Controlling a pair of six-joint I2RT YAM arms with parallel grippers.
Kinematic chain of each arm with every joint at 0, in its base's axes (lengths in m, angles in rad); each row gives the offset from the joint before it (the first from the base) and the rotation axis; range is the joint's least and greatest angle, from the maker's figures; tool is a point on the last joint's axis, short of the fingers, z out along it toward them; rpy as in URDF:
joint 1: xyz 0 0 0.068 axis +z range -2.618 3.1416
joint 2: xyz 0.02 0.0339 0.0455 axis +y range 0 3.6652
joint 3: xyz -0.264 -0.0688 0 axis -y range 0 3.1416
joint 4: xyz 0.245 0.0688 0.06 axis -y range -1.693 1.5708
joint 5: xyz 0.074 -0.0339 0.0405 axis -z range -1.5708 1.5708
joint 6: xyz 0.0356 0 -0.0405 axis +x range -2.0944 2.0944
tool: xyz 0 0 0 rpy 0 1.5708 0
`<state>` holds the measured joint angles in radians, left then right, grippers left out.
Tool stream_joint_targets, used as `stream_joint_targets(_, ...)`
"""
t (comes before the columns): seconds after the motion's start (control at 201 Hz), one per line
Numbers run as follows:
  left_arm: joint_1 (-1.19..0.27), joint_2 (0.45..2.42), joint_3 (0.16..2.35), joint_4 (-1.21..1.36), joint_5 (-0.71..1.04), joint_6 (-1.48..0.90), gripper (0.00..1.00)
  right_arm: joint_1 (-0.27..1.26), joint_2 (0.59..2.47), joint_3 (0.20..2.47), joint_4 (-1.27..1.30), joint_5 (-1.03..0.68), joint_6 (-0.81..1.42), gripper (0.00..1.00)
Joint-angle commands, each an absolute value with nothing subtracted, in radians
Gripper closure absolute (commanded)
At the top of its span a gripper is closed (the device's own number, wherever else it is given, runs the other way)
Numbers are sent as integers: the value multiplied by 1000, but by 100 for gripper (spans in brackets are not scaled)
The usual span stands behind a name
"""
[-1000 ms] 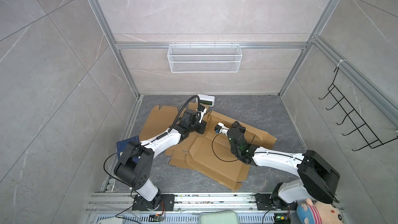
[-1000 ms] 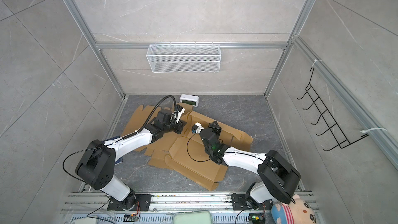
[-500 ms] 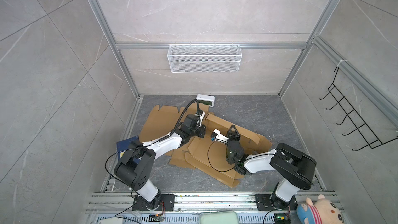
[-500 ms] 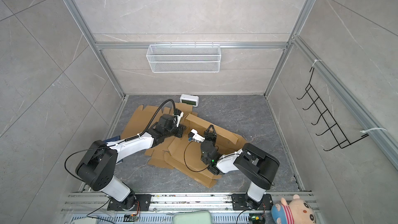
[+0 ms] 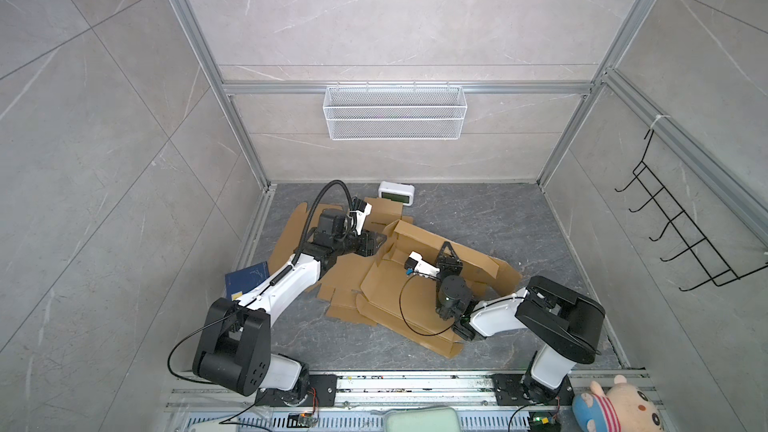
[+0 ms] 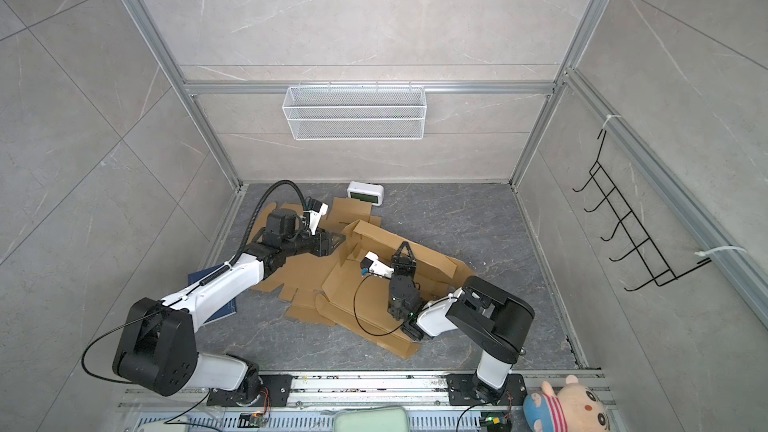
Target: Fold the paper box
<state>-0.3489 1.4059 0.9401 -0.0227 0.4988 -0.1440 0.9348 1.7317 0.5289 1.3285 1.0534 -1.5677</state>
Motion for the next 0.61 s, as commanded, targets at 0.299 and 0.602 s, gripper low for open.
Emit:
stream_joint_targets(0.299,-114,1516,1068,-86,688,-21,38,939,1726,514,1304,1020,-1530,100)
stream_joint_targets(0.602,-221,1620,1079,-233,659,258,35,939,1691,521,1215,1007,-1482,100)
